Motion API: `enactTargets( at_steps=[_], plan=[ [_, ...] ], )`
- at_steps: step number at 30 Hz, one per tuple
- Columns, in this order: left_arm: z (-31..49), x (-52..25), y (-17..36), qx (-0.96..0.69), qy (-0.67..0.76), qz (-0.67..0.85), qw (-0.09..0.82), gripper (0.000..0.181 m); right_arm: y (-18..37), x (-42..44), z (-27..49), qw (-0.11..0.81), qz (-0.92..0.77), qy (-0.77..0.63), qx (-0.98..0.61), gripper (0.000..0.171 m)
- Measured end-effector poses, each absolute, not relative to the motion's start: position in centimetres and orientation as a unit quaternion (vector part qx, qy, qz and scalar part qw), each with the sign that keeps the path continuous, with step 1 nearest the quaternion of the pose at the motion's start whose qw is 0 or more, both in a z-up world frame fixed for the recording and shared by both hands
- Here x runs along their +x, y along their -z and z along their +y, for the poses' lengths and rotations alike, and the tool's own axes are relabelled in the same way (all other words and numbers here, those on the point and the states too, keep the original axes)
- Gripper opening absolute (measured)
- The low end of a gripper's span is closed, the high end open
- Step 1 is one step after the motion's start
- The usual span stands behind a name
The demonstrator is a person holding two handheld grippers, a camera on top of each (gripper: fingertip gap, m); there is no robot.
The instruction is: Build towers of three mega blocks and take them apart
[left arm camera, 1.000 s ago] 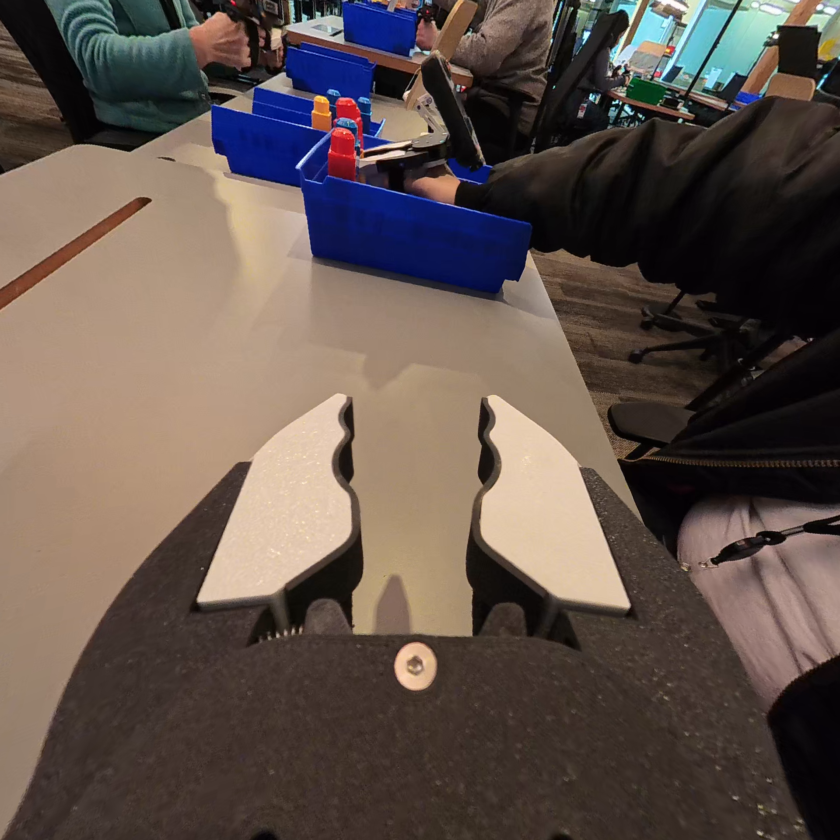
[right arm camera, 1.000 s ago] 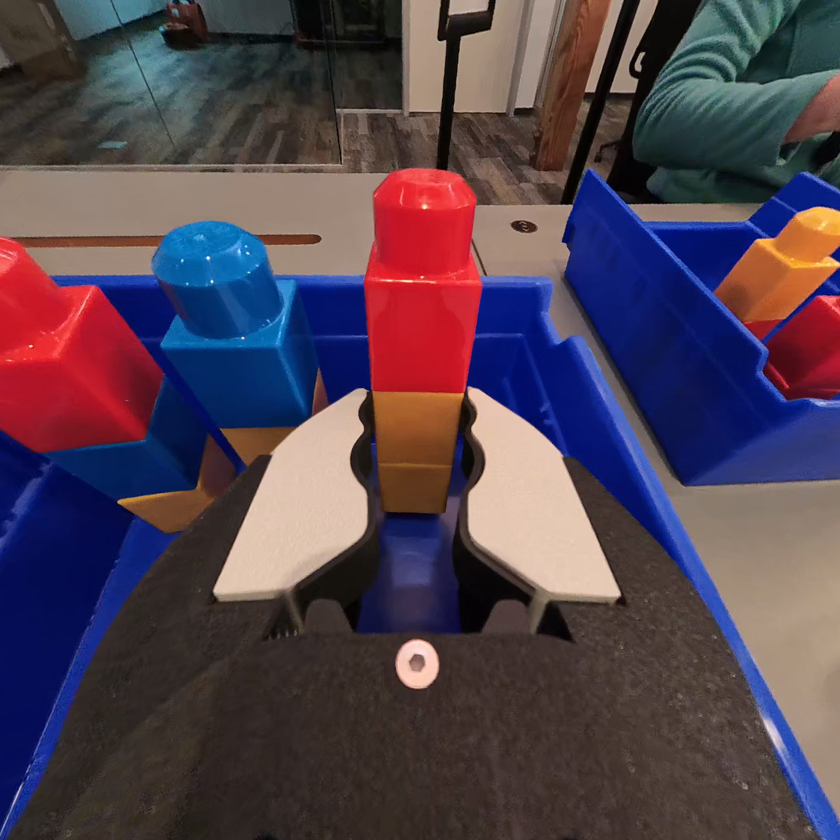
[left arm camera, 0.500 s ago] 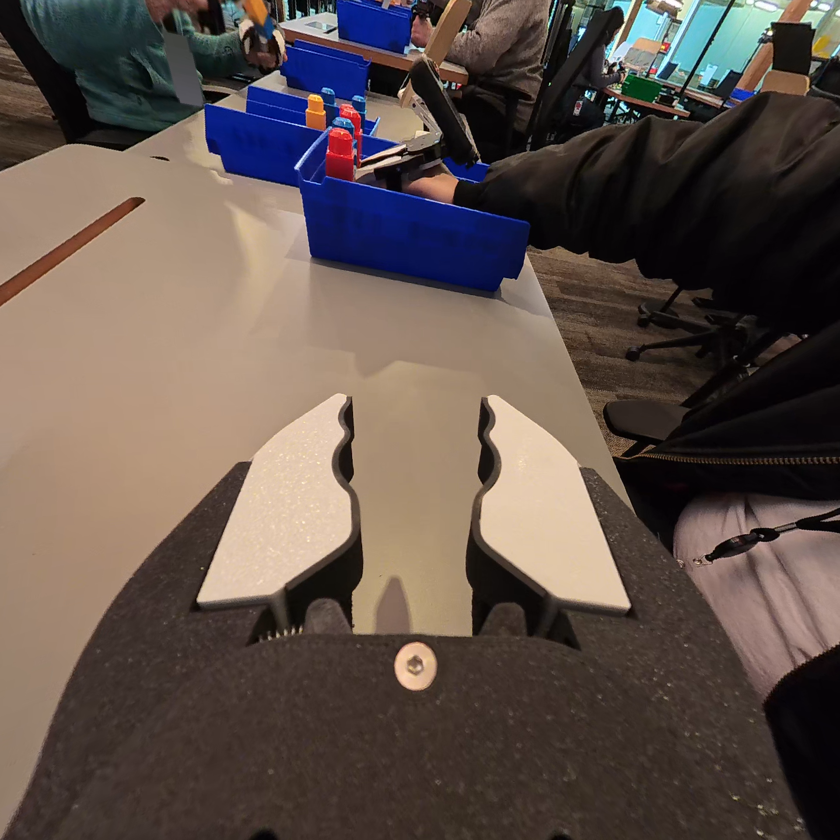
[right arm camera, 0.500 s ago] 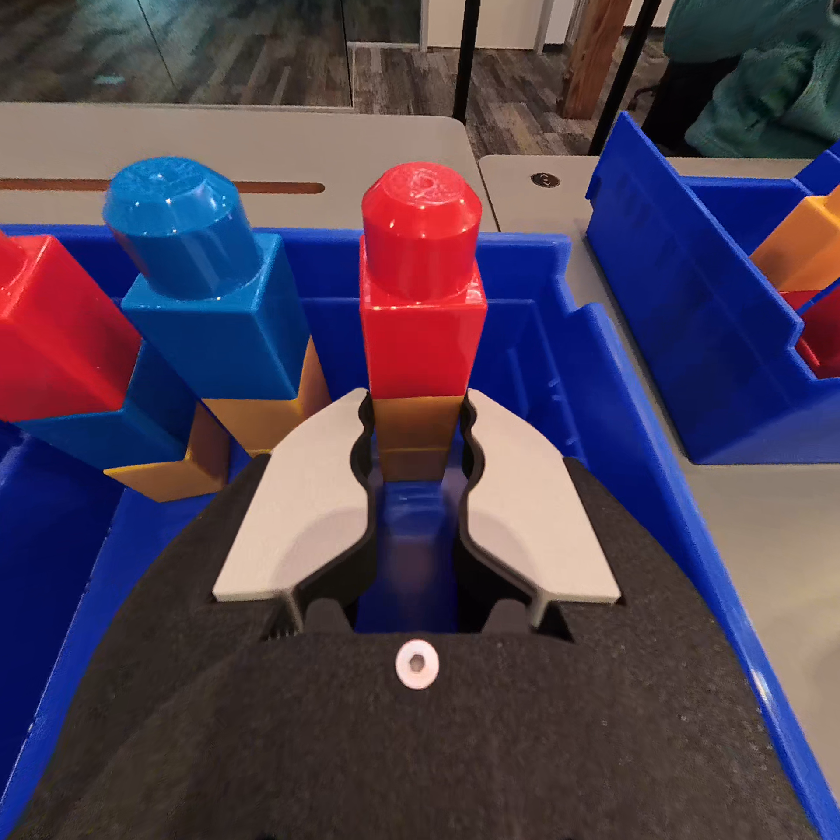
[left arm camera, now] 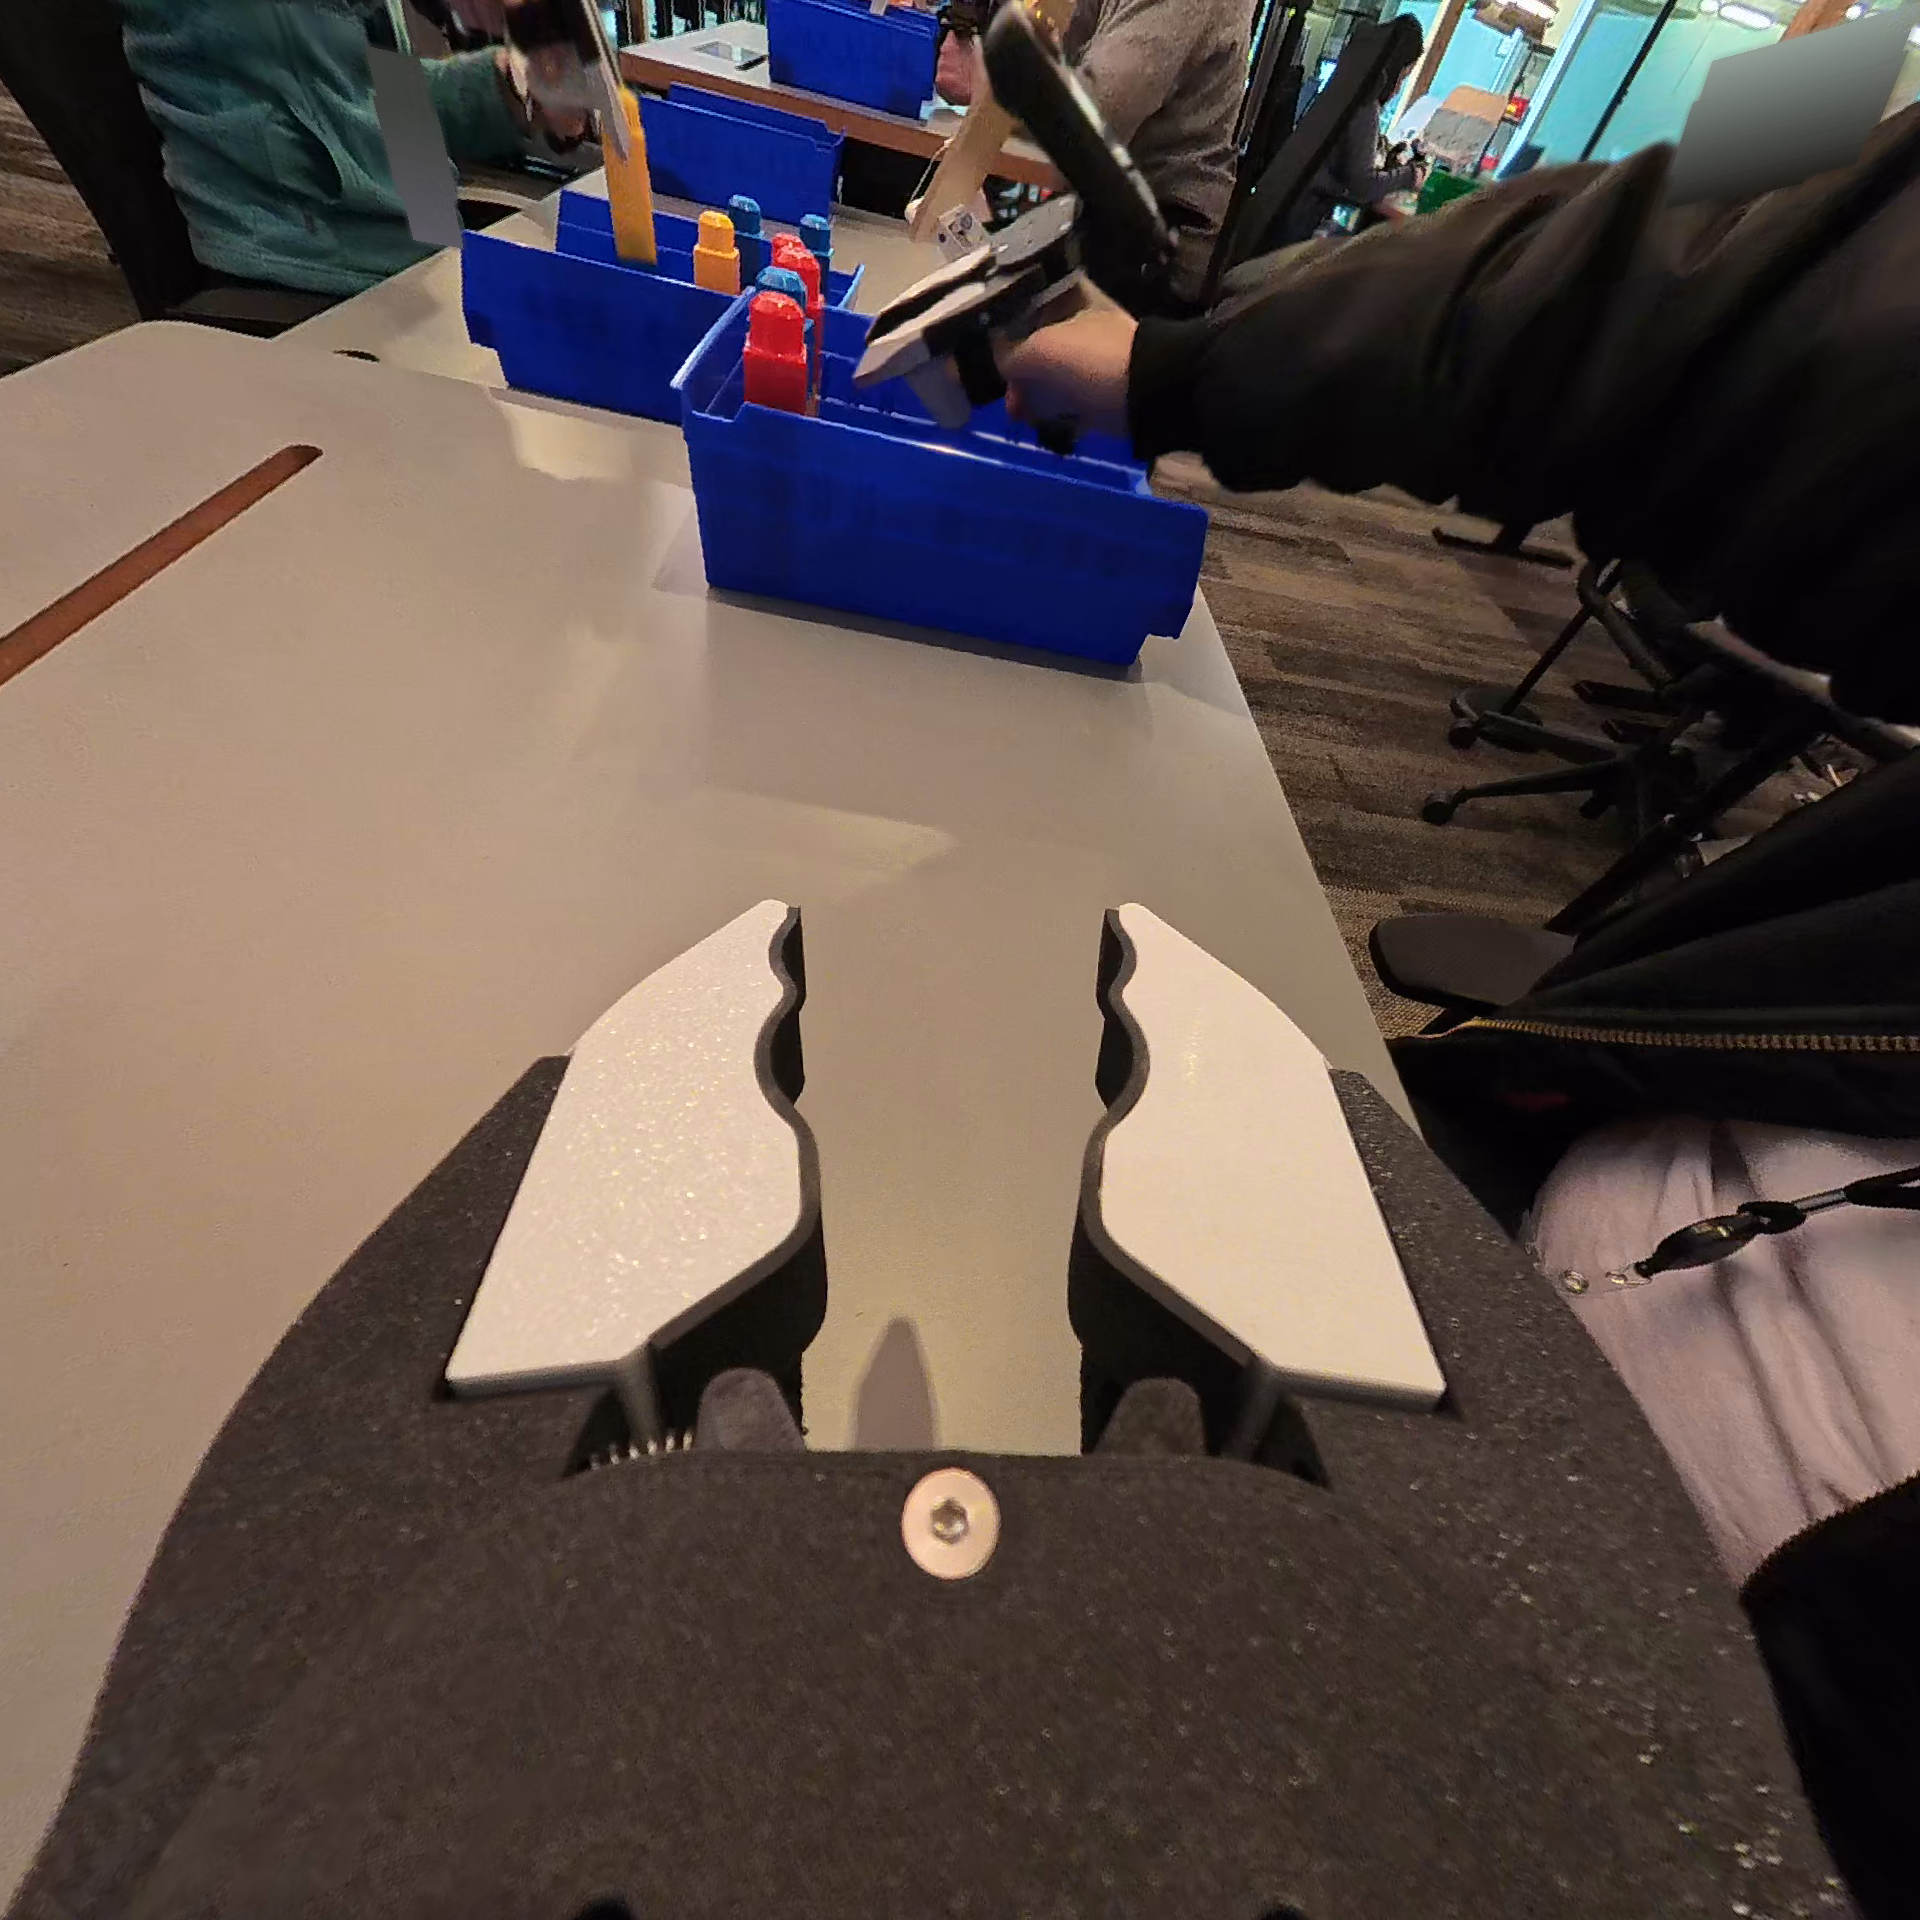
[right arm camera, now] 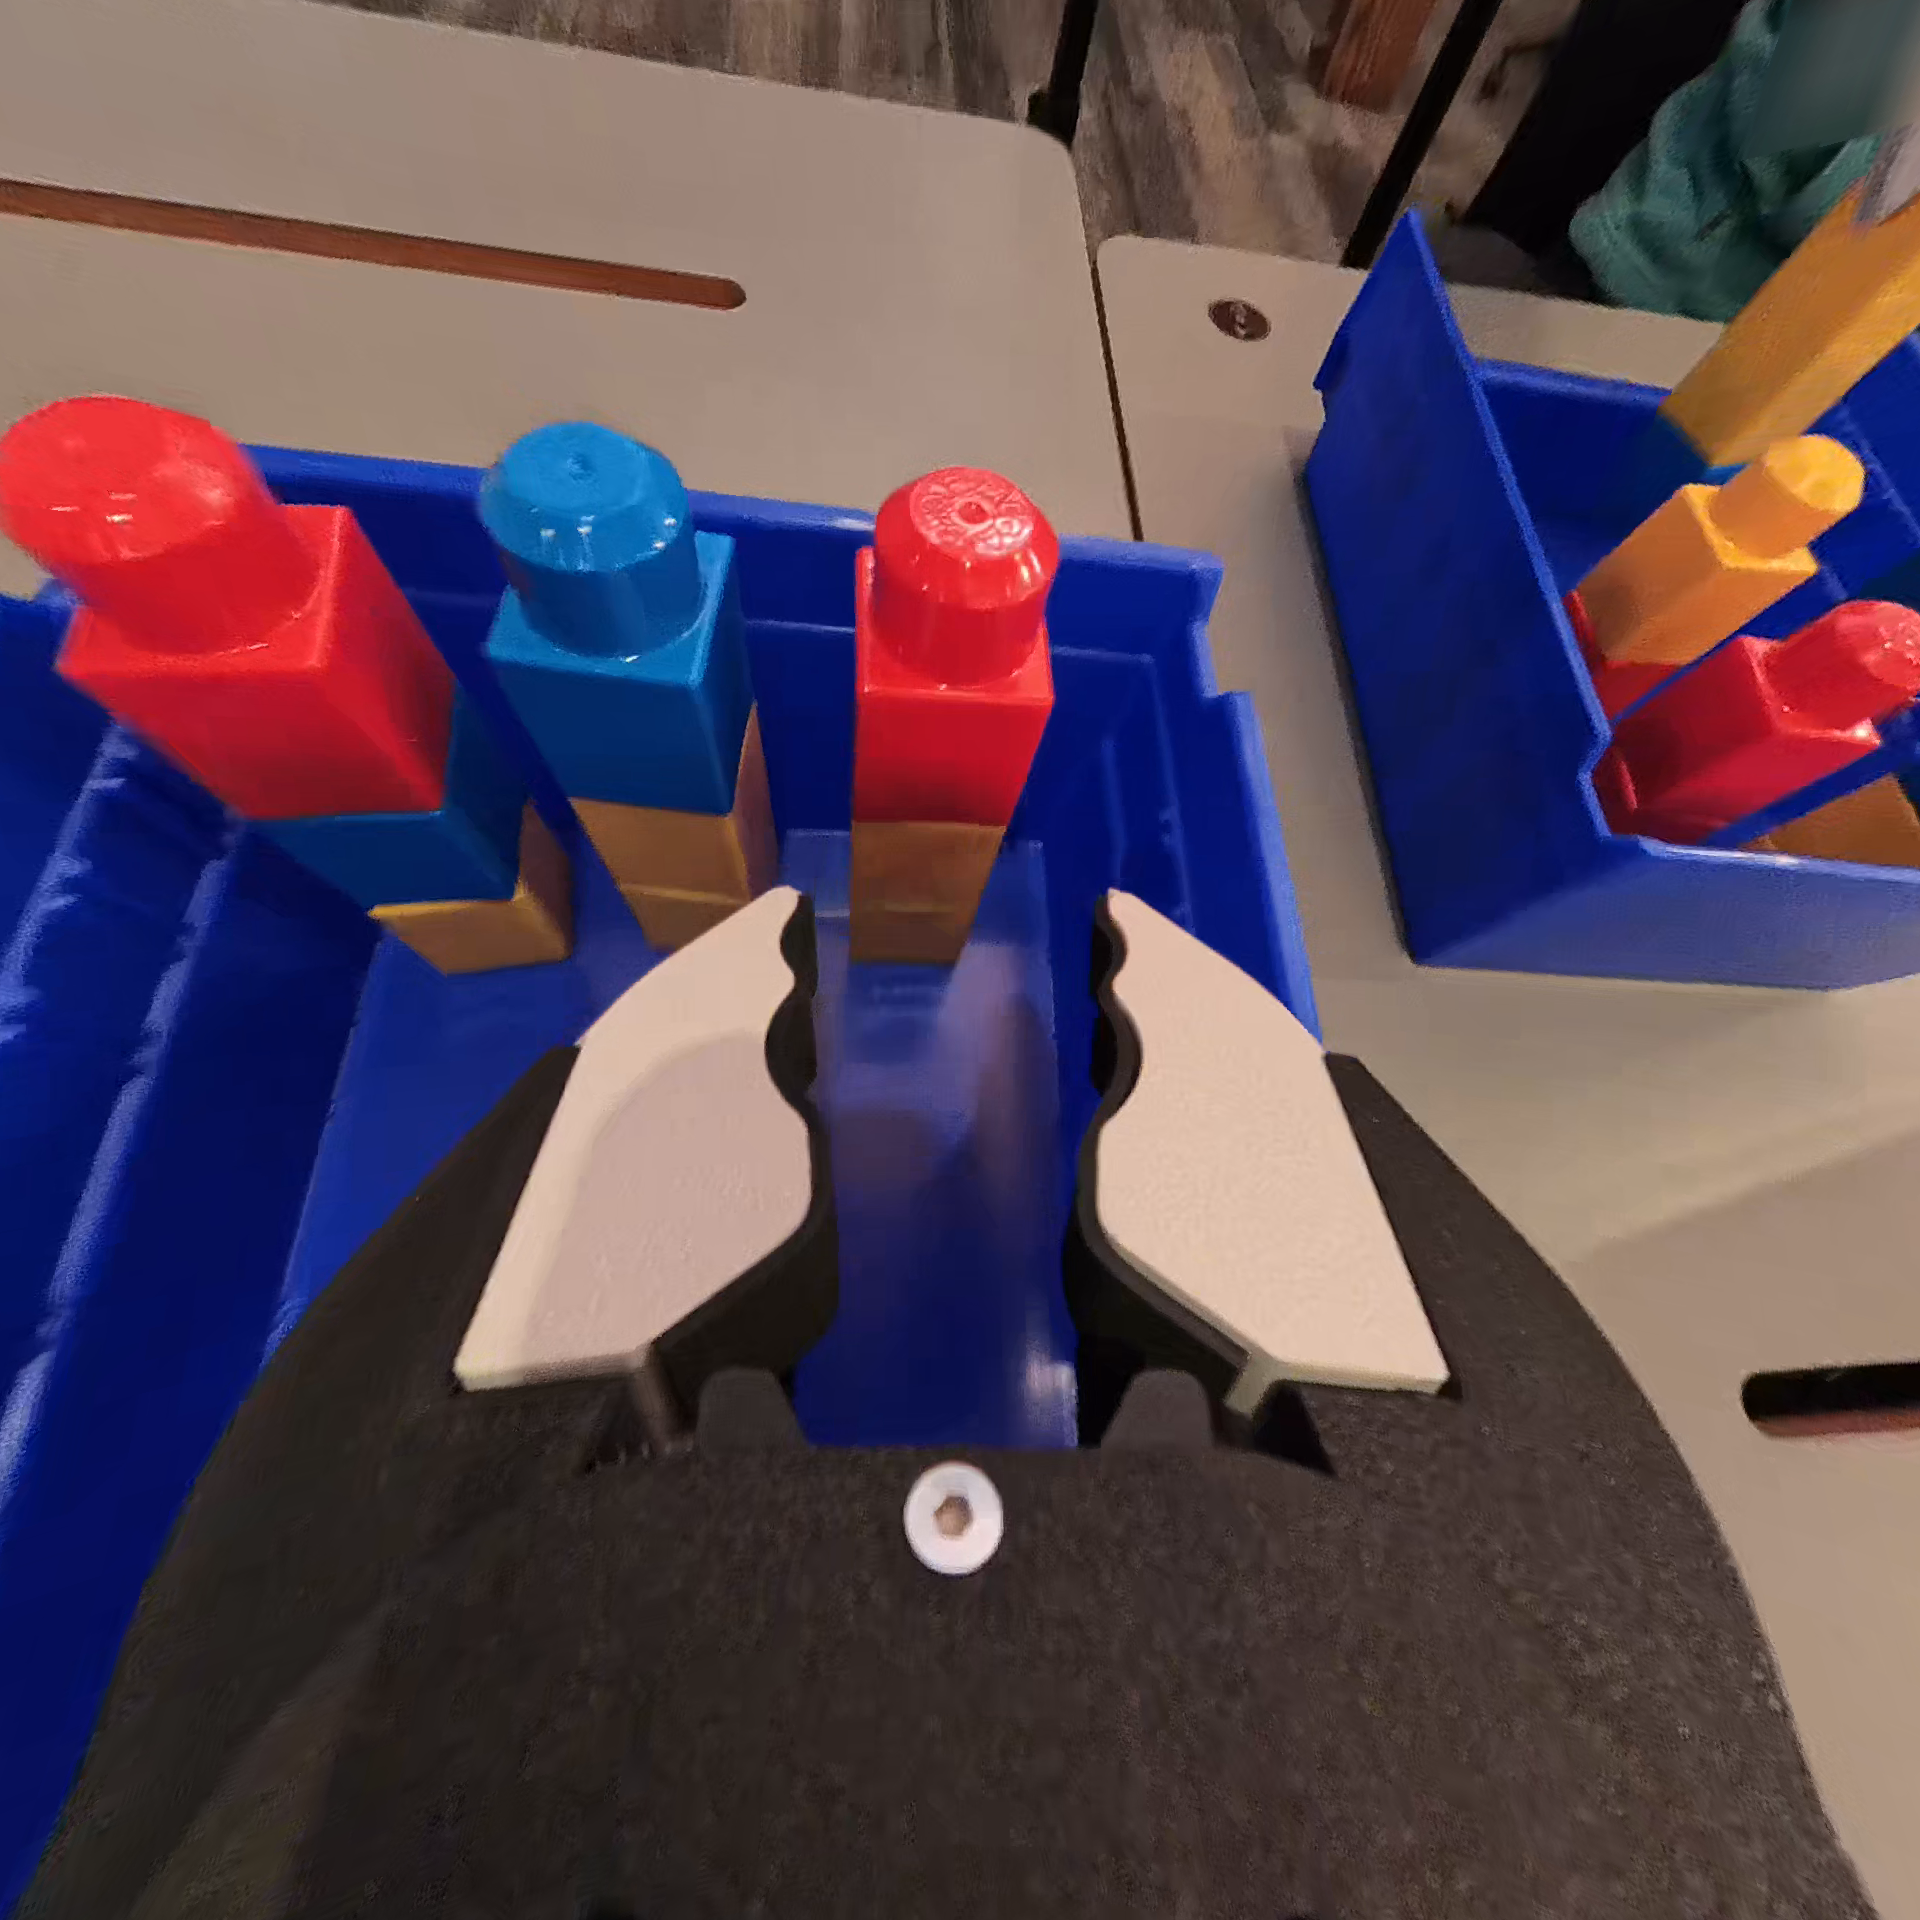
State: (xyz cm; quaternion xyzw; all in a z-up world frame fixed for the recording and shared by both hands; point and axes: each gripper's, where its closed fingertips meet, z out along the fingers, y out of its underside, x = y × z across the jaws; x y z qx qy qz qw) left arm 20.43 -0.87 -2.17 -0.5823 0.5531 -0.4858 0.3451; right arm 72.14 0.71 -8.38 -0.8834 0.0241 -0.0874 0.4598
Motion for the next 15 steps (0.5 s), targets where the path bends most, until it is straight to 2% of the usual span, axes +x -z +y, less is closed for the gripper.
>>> enactTargets(
  at_steps=[7,15],
  plan=[
    [-2.1,19.1,-0.3,-0.579,0.48,0.535,0.384,0.055,3.6,67.9,-5.4,0.442,0.018,0.051,-0.895,0.041],
    [-4.7,9.6,-5.1,-0.632,0.464,0.394,0.479,0.058,-2.1,47.6,-4.8,0.5,-0.166,-0.063,-0.848,0.038]
  ],
)
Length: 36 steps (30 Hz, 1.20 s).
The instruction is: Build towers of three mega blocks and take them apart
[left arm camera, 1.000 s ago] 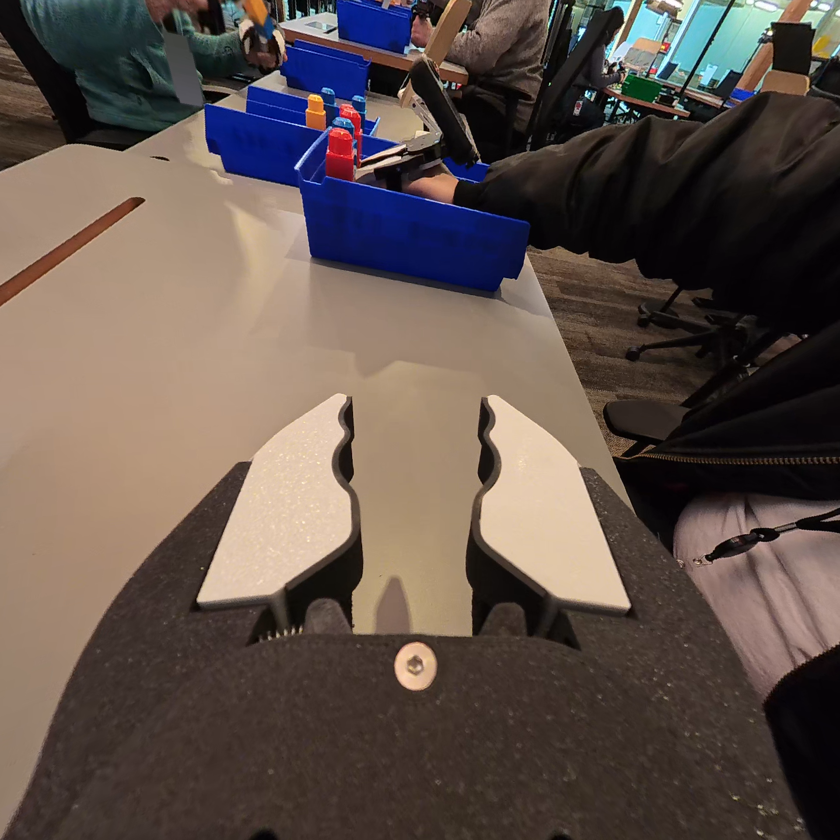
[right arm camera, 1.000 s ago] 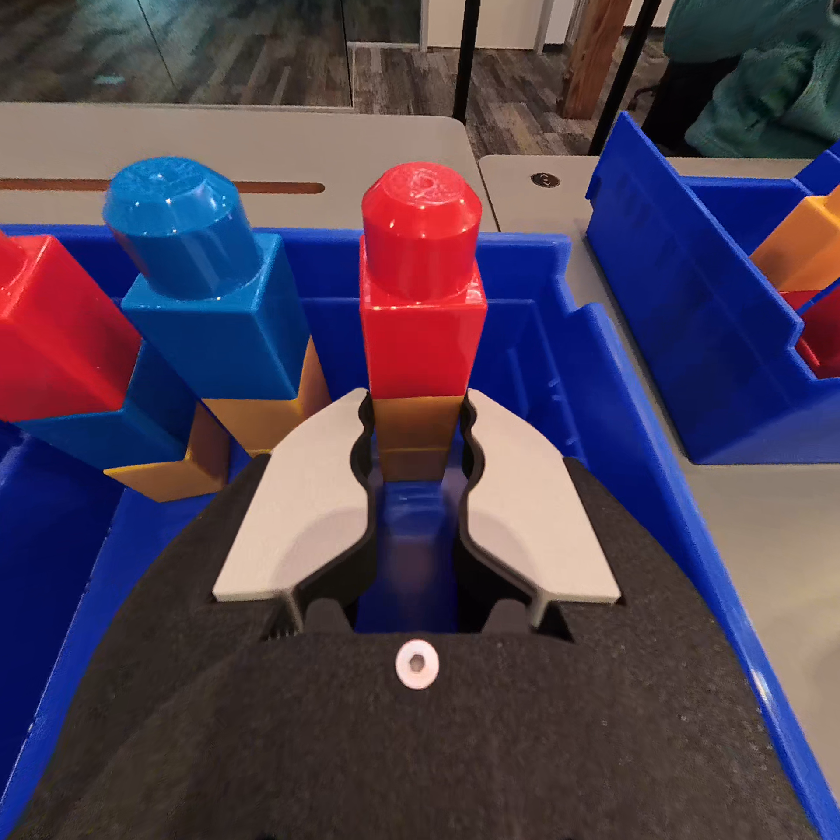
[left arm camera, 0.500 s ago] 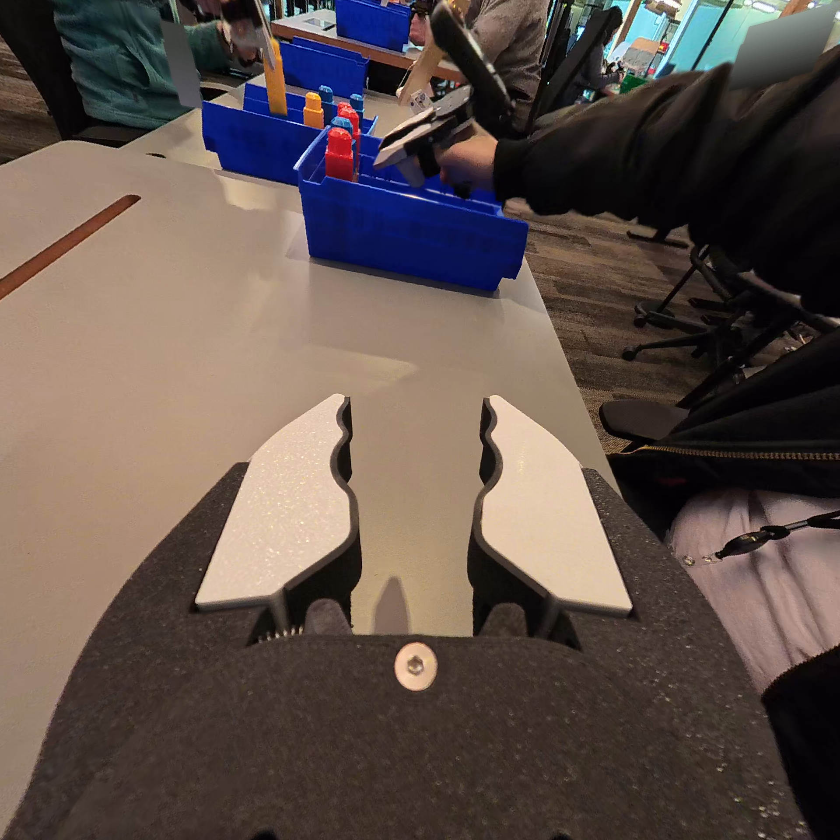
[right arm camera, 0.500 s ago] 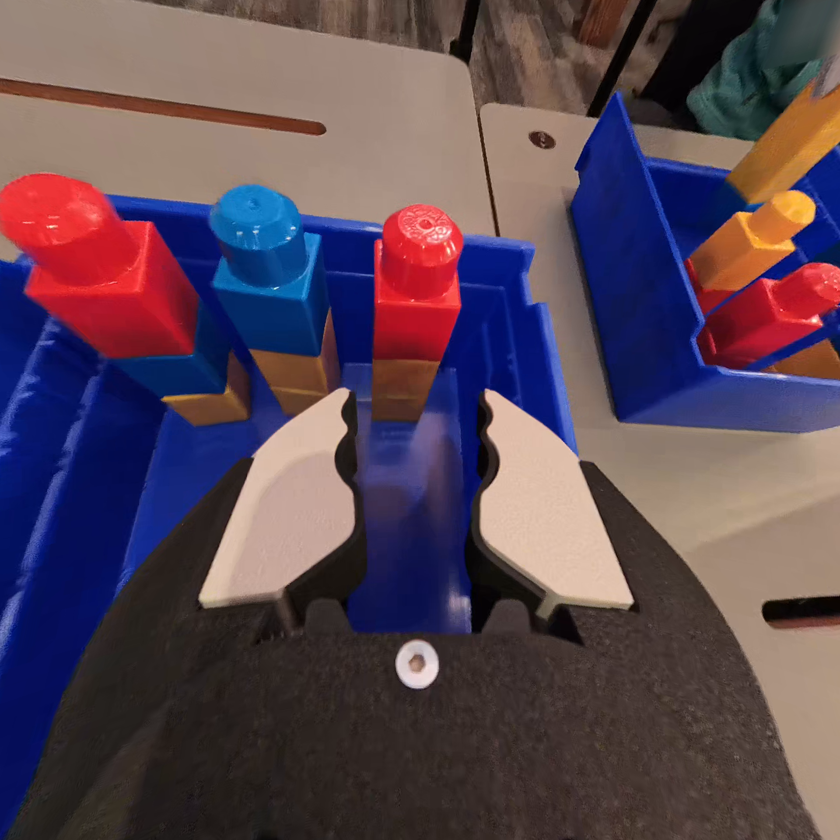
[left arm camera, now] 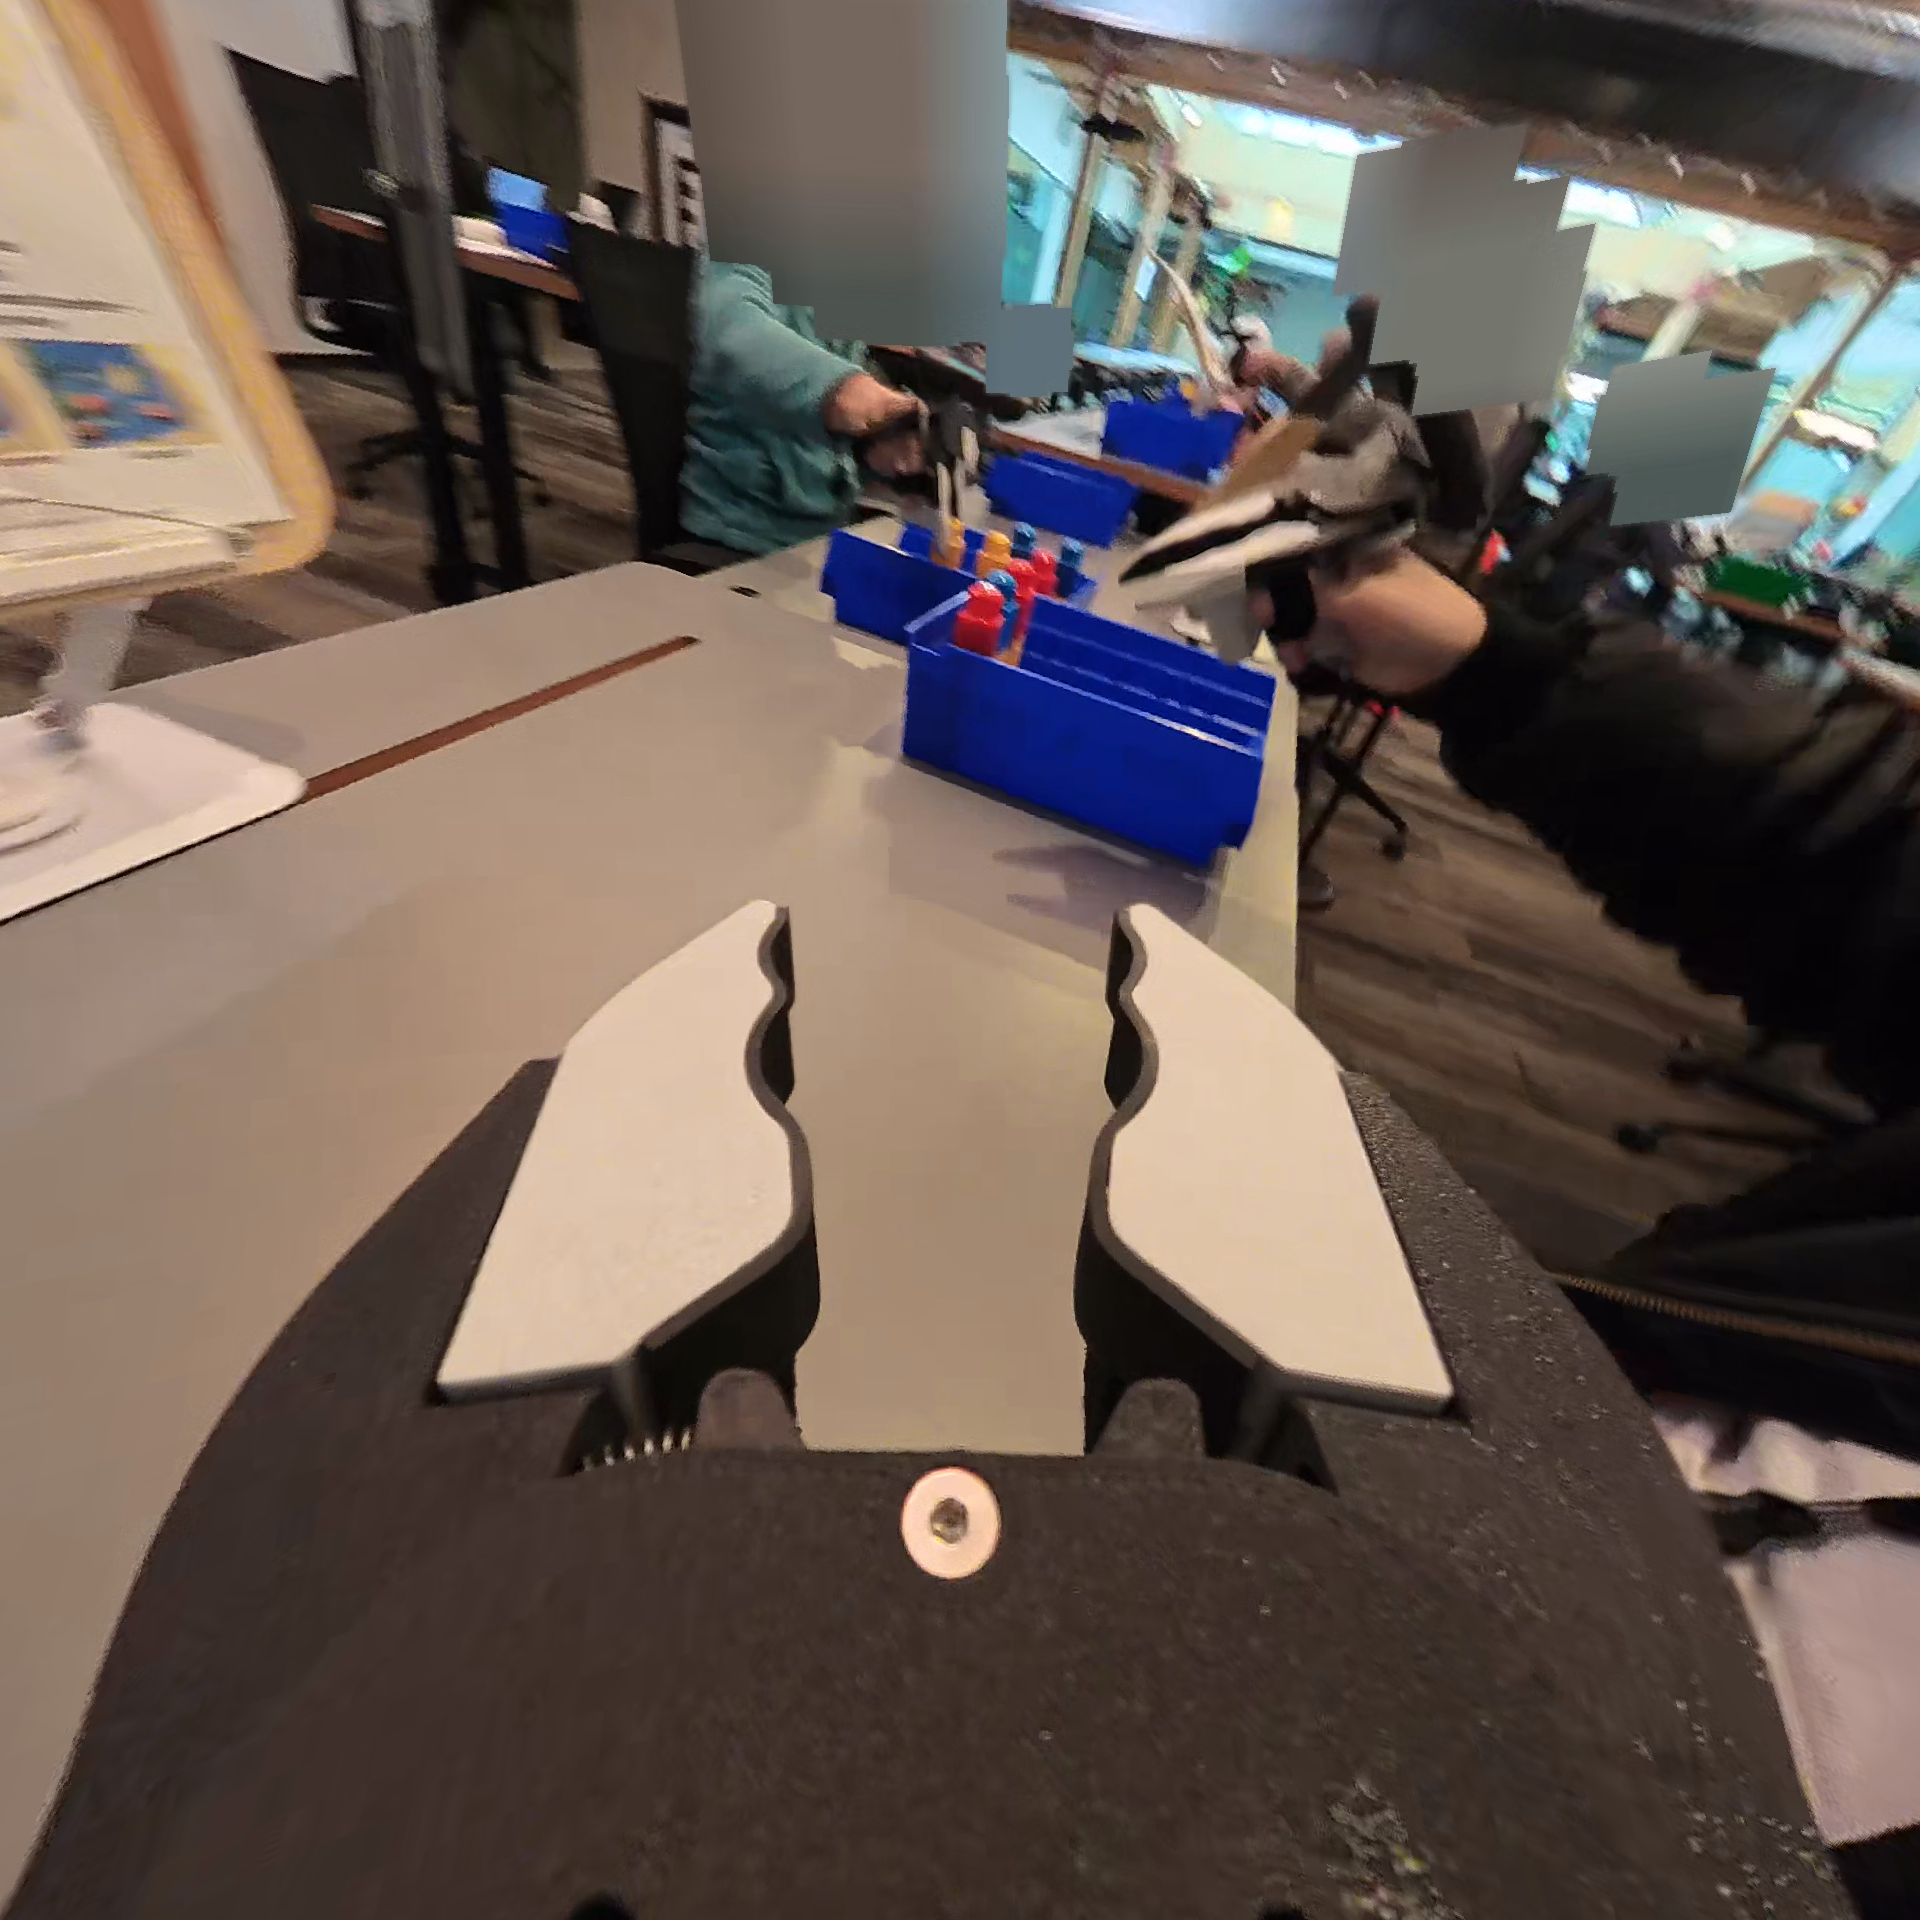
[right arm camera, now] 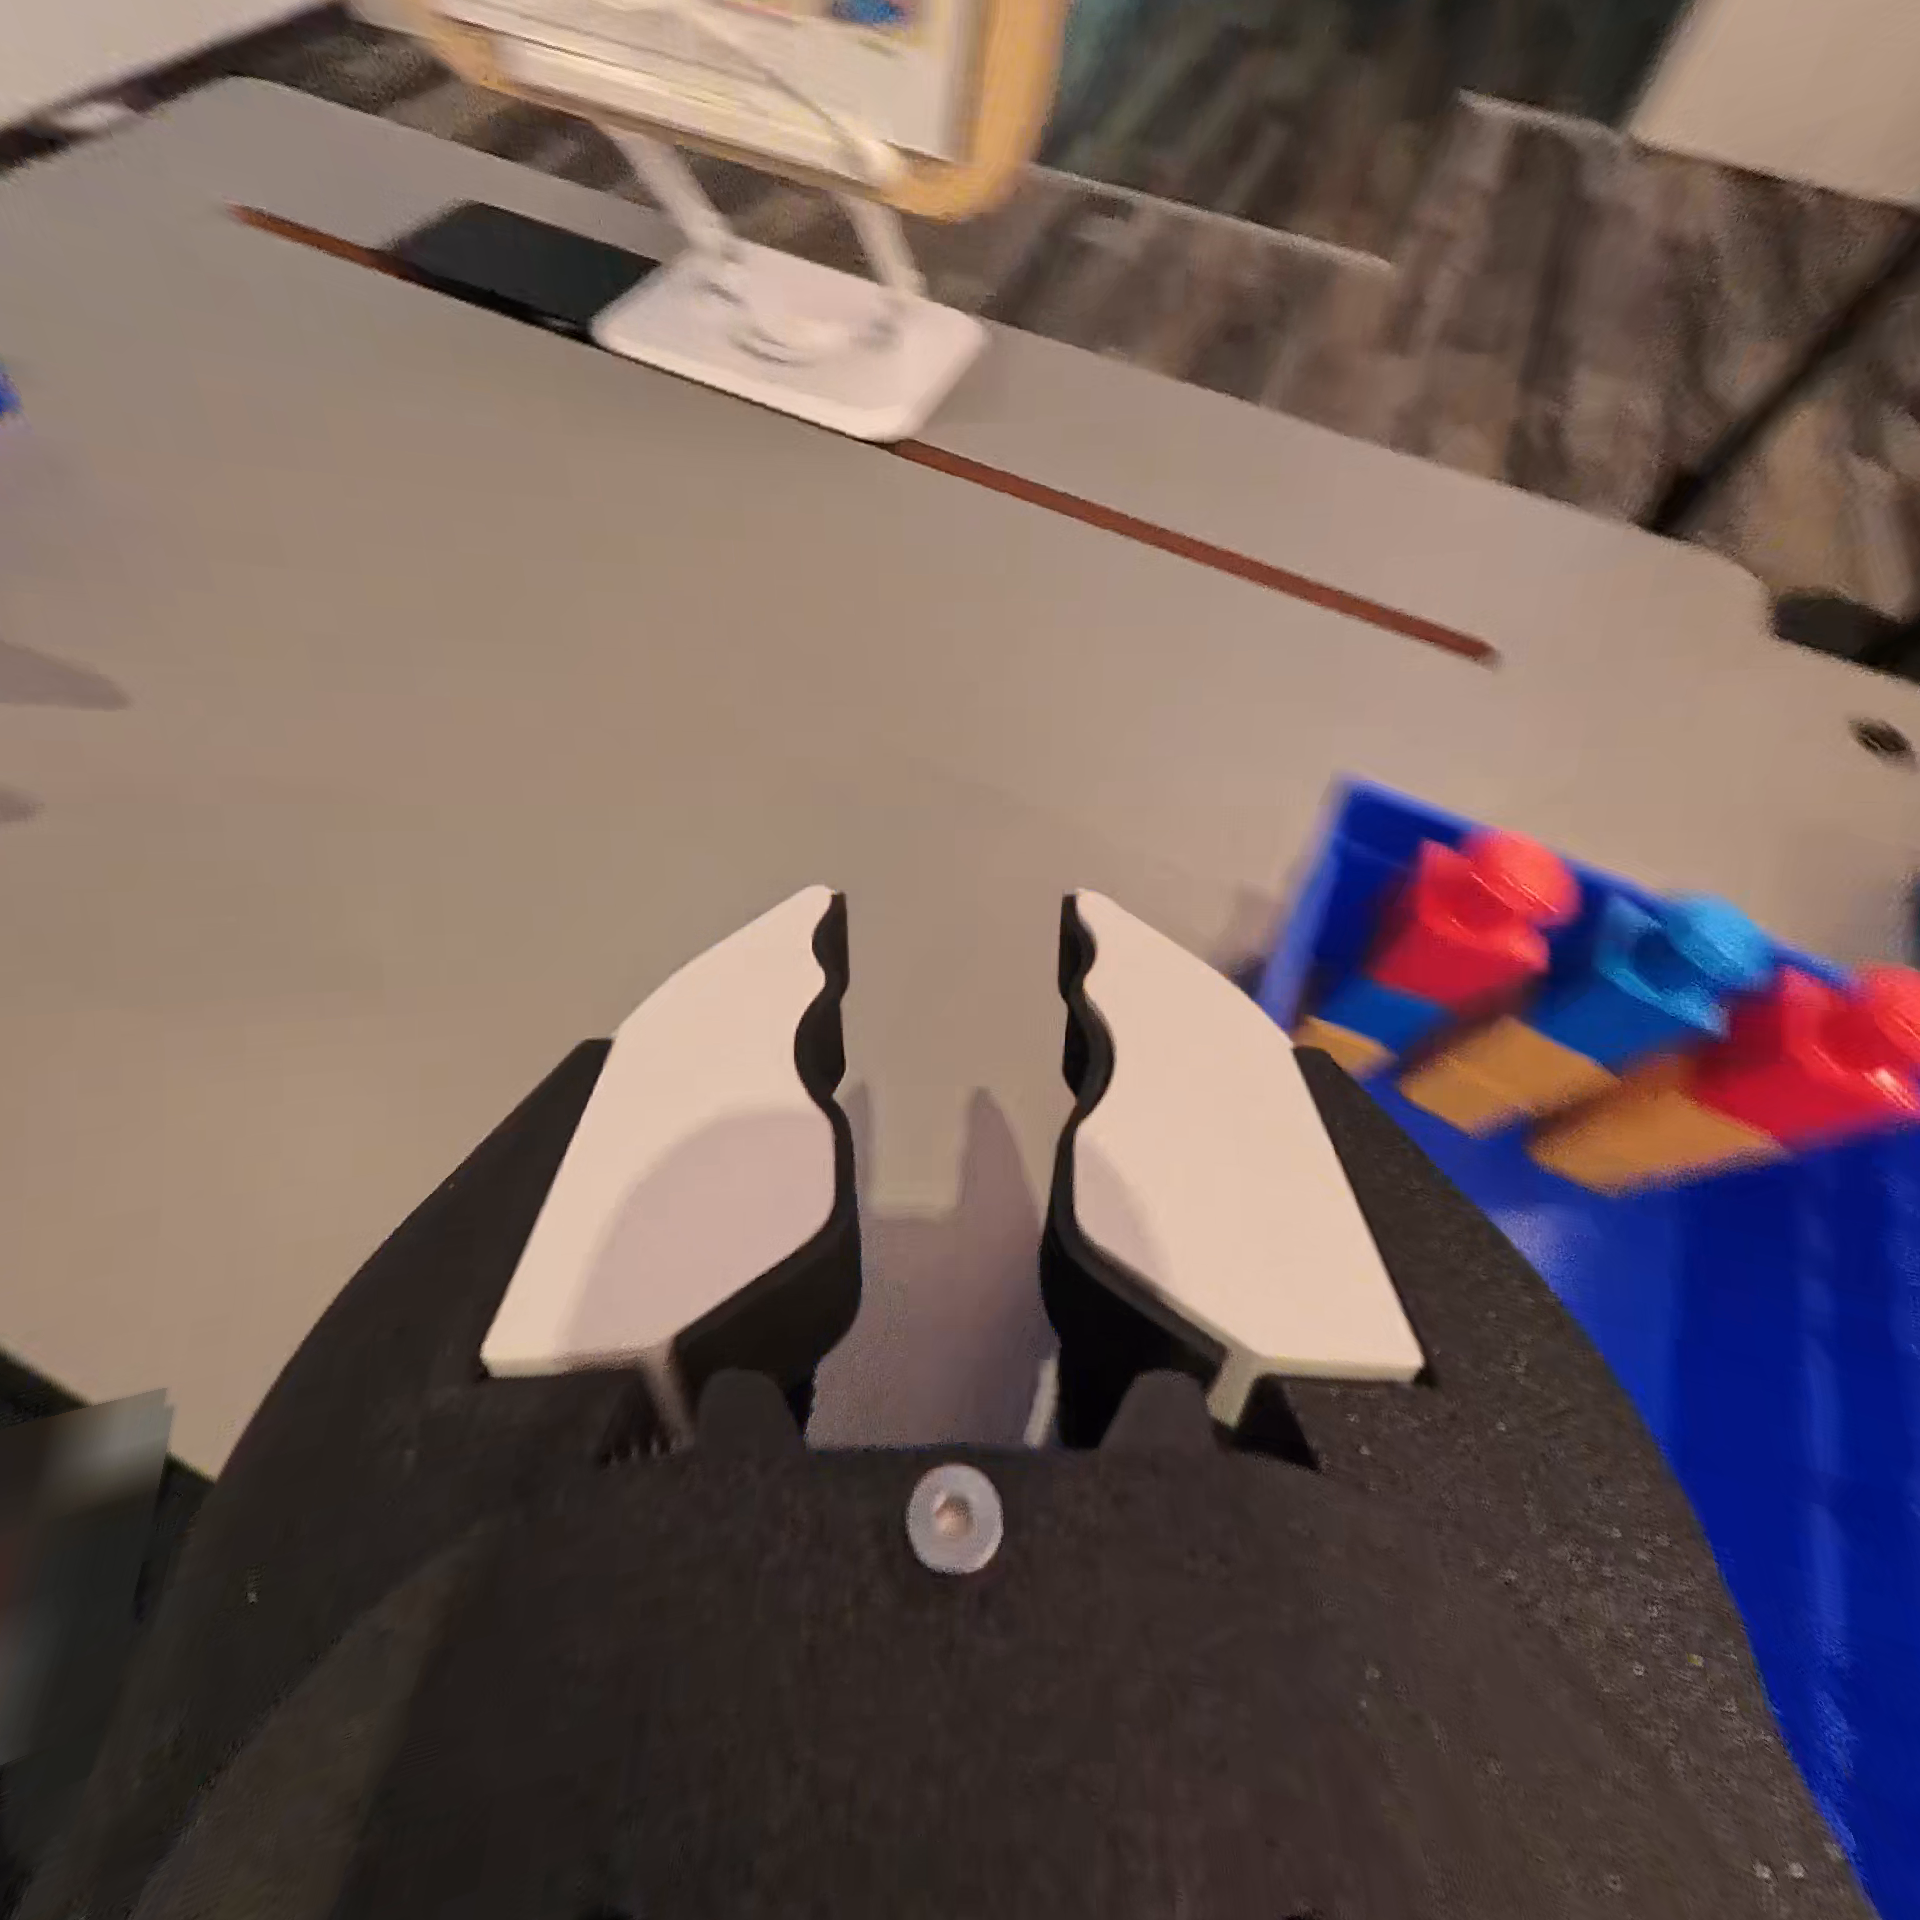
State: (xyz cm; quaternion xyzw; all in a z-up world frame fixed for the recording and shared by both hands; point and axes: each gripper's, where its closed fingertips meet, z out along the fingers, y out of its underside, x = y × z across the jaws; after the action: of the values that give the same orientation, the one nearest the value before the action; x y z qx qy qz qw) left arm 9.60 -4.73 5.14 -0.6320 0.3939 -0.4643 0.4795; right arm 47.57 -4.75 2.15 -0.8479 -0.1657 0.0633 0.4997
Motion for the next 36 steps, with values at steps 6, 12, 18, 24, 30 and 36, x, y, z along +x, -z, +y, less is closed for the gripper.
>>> enactTargets(
  at_steps=[6,12,18,24,30,36],
  plan=[
    [-7.0,-3.1,-7.6,-0.701,0.382,0.309,0.517,0.066,-2.5,30.6,-4.0,0.501,-0.275,-0.222,-0.79,0.038],
    [-7.1,-17.9,-7.4,-0.817,0.171,0.259,0.486,0.059,-0.5,21.7,-4.3,0.465,-0.34,-0.295,-0.763,0.038],
    [-5.0,-25.5,-0.9,-0.883,-0.002,0.34,0.323,0.059,-1.3,19.1,-3.6,0.461,-0.35,-0.331,-0.745,0.036],
    [-0.2,-24.8,6.0,-0.953,0.054,0.187,0.23,0.052,-1.5,20.1,-2.9,0.462,-0.329,-0.345,-0.748,0.036],
    [2.8,-22.1,9.1,-0.97,0.123,0.078,0.194,0.049,-0.8,22.5,-2.3,0.456,-0.293,-0.369,-0.755,0.035],
    [3.0,-21.9,11.1,-0.985,0.1,0.03,0.14,0.052,-0.7,24.3,-1.7,0.457,-0.247,-0.393,-0.759,0.034]
  ],
)
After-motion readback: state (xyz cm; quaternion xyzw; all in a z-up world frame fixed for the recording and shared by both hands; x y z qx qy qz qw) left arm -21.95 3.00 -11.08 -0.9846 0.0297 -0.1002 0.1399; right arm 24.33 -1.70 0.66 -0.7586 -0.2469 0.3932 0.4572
